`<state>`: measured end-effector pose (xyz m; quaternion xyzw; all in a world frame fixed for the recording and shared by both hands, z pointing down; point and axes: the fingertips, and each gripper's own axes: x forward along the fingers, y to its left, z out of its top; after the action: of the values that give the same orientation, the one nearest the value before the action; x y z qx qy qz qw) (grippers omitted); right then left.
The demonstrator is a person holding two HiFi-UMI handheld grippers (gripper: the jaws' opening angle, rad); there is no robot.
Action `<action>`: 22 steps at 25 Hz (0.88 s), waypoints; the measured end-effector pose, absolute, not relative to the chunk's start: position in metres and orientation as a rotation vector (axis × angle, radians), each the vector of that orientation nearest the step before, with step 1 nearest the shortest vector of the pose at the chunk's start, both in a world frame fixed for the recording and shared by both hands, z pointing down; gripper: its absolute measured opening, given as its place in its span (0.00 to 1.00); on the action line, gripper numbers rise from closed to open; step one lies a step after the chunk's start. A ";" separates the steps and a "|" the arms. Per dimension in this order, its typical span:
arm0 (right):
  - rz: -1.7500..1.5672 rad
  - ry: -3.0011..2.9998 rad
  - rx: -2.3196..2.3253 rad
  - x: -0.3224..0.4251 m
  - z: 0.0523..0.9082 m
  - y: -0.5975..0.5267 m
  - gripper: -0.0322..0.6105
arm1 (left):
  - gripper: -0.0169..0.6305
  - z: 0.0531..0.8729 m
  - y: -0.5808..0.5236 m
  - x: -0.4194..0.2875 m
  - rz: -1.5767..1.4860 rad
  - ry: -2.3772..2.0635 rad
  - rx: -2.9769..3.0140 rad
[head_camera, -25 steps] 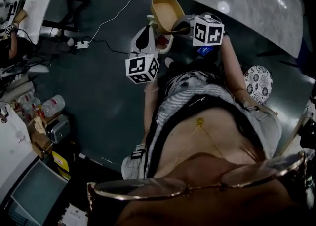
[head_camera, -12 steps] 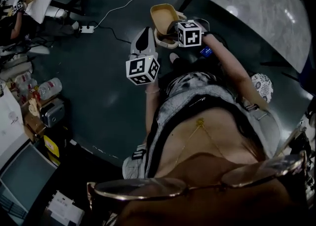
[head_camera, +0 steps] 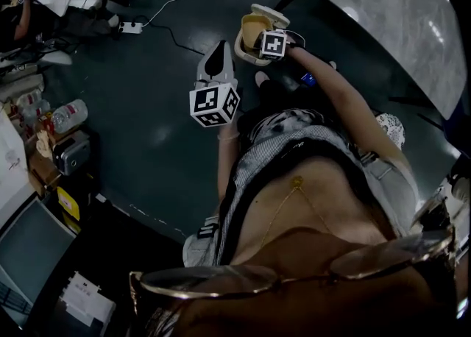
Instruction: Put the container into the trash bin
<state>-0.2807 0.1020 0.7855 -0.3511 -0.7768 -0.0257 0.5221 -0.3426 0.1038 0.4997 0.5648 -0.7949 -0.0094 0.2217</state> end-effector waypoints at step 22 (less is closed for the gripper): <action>0.217 -1.862 -0.487 -0.298 0.870 0.057 0.22 | 0.03 0.530 0.145 -0.362 -0.027 -2.208 1.384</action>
<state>-0.2982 0.0569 0.8701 -0.2071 -0.7923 0.0922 0.5665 -0.3623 0.1447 0.5299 0.5121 -0.8170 -0.0099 0.2648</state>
